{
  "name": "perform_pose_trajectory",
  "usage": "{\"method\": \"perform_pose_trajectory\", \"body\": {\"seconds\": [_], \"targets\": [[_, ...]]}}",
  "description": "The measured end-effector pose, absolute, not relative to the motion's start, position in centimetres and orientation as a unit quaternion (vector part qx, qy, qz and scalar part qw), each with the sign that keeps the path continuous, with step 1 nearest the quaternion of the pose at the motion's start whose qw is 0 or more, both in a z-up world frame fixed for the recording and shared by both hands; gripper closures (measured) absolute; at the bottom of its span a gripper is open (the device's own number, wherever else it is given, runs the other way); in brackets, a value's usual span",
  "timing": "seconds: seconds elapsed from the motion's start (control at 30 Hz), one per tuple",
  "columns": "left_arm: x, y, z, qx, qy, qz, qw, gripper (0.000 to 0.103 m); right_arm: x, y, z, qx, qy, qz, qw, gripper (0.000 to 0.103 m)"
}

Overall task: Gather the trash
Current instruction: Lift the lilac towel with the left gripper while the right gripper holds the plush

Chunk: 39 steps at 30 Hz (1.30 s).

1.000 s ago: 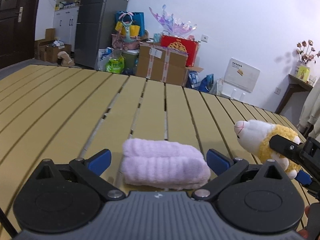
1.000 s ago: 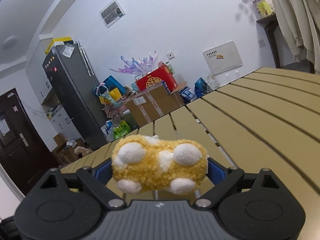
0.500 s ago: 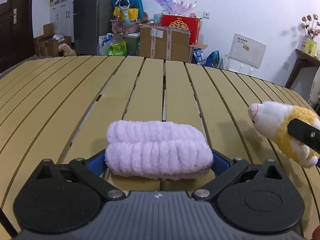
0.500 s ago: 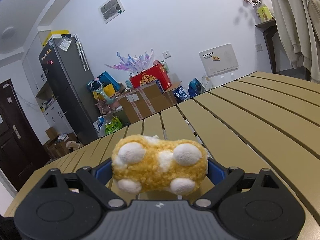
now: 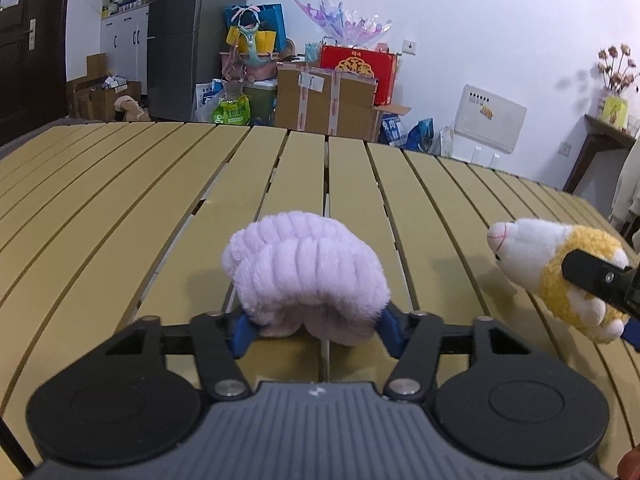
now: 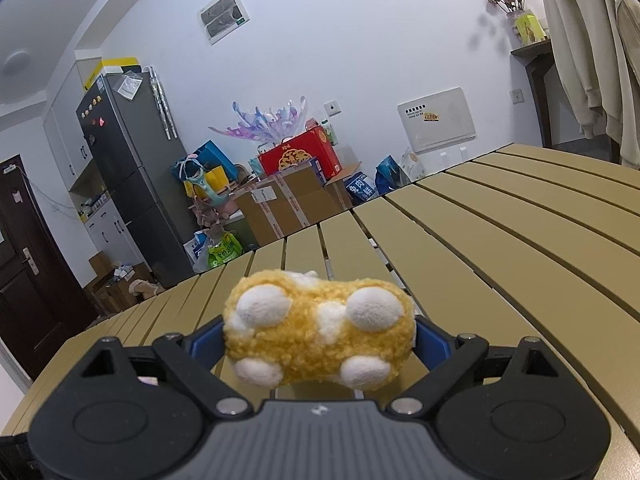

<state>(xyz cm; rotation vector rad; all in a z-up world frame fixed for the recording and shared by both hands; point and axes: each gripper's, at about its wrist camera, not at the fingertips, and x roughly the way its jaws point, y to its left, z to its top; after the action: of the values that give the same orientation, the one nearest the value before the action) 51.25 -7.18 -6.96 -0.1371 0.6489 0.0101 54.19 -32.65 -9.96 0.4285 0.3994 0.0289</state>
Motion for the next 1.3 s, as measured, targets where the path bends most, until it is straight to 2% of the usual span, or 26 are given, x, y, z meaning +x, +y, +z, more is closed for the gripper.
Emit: {"method": "perform_pose_trajectory", "body": {"seconds": [0.1,0.3,0.47,0.6,0.9,0.97,1.0,1.03,1.1,1.17,1.2,1.3], "targets": [[51.3,-6.8,-7.0,-0.076,0.319,0.000,0.945,0.075,54.2,-32.5,-10.0,0.208,0.195,0.014,0.958,0.009],[50.6,-6.9,-6.5,-0.071,0.304,-0.007,0.950,0.083,53.7,-32.0,-10.0,0.196,0.192,0.019,0.961,0.009],[49.3,-7.3,-5.7,-0.061,0.287,-0.009,0.956,0.086,52.4,-31.8,-9.0,0.183,0.179,0.026,0.966,0.009],[47.9,-7.2,-4.2,-0.060,0.266,-0.019,0.962,0.097,51.0,-31.5,-7.8,0.176,0.168,0.031,0.969,0.009],[45.2,-6.4,-1.6,-0.073,0.249,-0.044,0.965,0.097,47.1,-31.4,-5.6,0.165,0.148,0.028,0.975,0.009],[45.2,-6.1,-1.5,-0.074,0.249,-0.043,0.965,0.093,46.7,-31.7,-5.4,0.166,0.144,0.024,0.975,0.009],[45.4,-6.1,-1.6,-0.075,0.251,-0.045,0.964,0.082,46.6,-31.9,-5.6,0.165,0.142,0.021,0.976,0.009],[45.7,-6.1,-1.7,-0.075,0.253,-0.046,0.964,0.060,46.7,-31.9,-5.6,0.163,0.140,0.017,0.976,0.009],[46.4,-6.2,-2.1,-0.080,0.247,-0.043,0.965,0.037,47.1,-32.2,-6.0,0.161,0.140,0.011,0.977,0.009],[46.9,-6.7,-2.4,-0.078,0.239,-0.044,0.967,0.025,47.8,-32.4,-6.4,0.161,0.144,0.008,0.976,0.009],[47.4,-7.0,-2.7,-0.074,0.241,-0.044,0.967,0.013,48.3,-32.6,-6.7,0.161,0.146,0.007,0.976,0.009],[49.4,-8.6,-3.6,-0.053,0.252,-0.030,0.966,0.010,49.8,-33.5,-7.6,0.170,0.152,0.002,0.974,0.009]]}}
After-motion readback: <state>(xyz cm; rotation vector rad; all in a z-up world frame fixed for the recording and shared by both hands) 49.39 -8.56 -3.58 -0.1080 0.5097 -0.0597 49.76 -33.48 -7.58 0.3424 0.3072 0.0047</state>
